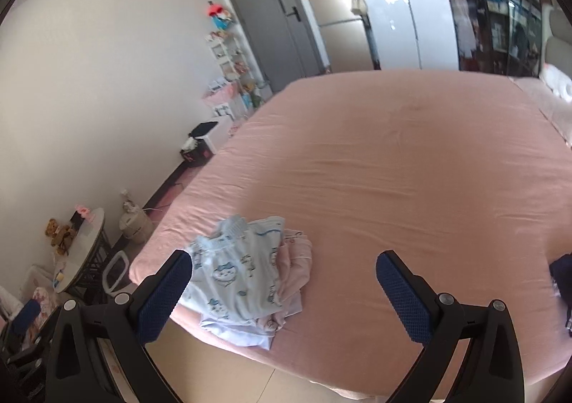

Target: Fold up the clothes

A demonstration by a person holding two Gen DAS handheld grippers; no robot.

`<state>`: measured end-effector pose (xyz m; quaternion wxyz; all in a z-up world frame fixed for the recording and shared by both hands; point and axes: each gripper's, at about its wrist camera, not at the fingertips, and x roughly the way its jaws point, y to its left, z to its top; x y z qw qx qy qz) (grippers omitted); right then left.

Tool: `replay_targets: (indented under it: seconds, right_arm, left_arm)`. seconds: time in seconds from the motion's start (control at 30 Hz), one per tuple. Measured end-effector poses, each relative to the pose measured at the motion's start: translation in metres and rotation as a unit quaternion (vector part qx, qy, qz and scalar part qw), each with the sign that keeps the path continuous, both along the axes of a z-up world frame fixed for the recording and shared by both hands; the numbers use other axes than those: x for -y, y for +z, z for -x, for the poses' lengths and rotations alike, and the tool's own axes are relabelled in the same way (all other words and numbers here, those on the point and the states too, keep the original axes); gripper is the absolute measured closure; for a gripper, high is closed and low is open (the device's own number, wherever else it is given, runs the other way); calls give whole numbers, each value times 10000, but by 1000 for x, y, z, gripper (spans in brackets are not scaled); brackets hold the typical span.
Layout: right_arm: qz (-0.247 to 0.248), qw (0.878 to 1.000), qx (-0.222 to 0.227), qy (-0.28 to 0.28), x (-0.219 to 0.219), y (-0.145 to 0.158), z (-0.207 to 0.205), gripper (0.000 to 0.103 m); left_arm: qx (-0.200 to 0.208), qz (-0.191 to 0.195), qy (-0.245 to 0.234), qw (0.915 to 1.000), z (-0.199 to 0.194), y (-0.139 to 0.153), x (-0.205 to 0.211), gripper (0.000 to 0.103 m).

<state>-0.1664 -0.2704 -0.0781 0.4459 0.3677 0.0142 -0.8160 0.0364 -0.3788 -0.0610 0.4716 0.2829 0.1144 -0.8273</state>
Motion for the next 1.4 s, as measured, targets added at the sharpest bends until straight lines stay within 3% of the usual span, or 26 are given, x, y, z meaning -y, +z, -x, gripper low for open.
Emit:
replay_targets:
  seconds: [0.23, 0.47, 0.73, 1.0, 1.2, 1.4]
  right_arm:
    - [42, 9992, -390, 118, -24, 16, -39, 0]
    - [-81, 9989, -403, 228, -30, 5, -62, 0]
    - [-206, 9958, -771, 445, -25, 3, -89, 0]
    - [-276, 9951, -894, 316, -28, 3, -91, 0]
    - [-8, 9952, -929, 304, -37, 7, -91, 0]
    - [-175, 9951, -926, 285, -39, 1, -89, 0]
  left_arm:
    - [-234, -241, -26, 9994, -1, 12, -21, 0]
    - [-175, -96, 24, 9998, -2, 32, -28, 0]
    - [248, 340, -95, 9991, -5, 39, -51, 0]
    - [964, 755, -5, 9925, -16, 33, -66, 0]
    - [1053, 661, -19, 9922, -20, 26, -65, 0]
    - [1248, 548, -92, 9906, -14, 17, -69, 0]
